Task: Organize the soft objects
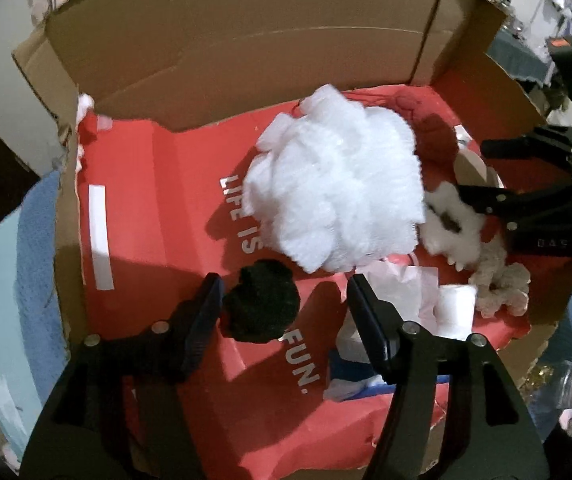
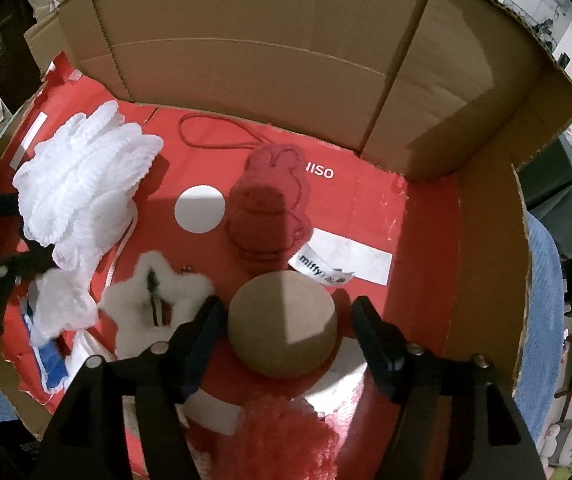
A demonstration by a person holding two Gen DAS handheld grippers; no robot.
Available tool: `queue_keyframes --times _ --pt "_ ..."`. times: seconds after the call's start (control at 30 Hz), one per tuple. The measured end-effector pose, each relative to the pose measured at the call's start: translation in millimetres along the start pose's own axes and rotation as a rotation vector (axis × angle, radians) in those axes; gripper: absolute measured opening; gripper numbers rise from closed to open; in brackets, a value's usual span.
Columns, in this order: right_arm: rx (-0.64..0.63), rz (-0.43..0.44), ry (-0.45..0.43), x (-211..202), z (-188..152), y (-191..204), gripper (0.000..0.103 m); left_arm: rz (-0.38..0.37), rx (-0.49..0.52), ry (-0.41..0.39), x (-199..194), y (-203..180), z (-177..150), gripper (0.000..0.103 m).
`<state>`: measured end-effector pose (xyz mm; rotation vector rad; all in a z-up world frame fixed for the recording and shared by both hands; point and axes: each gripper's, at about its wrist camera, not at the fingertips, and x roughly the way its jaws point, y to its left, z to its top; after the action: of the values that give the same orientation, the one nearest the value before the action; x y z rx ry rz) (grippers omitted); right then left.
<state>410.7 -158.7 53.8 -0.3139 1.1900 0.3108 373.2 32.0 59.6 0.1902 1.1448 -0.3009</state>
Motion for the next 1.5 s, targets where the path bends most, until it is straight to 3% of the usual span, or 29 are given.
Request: queue_keyframes --times 0.2,0.3,0.43,0.6,0.8,0.93,1.17,1.5 --pt "0.003 -0.002 -0.033 -11 -5 -1 0.075 0.009 -0.011 -0.024 -12 -1 -5 0.063" --pt "0.001 -0.003 -0.057 -23 -10 0 0.077 -0.001 -0.036 -0.062 -26 0 -12 0.071" --pt "0.0 -0.022 -0.109 -42 -20 3 0.091 -0.017 -0.061 -0.129 -49 0 -21 0.074" --pt "0.027 -0.012 -0.179 -70 -37 8 0.095 0.0 -0.069 -0.218 -78 -5 -40 0.076" --pt "0.045 -0.025 -0.278 -101 -54 21 0.1 0.0 -0.091 -0.347 -97 -18 -56 0.088" --pt "0.048 -0.055 -0.363 -119 -70 28 0.103 0.039 -0.098 -0.447 -104 -31 -66 0.093" --pt "0.088 -0.094 -0.506 -117 -99 38 0.103 0.086 -0.107 -0.584 -100 -49 -84 0.095" --pt "0.134 -0.104 -0.59 -96 -115 35 0.103 0.093 -0.132 -0.638 -85 -48 -89 0.095"
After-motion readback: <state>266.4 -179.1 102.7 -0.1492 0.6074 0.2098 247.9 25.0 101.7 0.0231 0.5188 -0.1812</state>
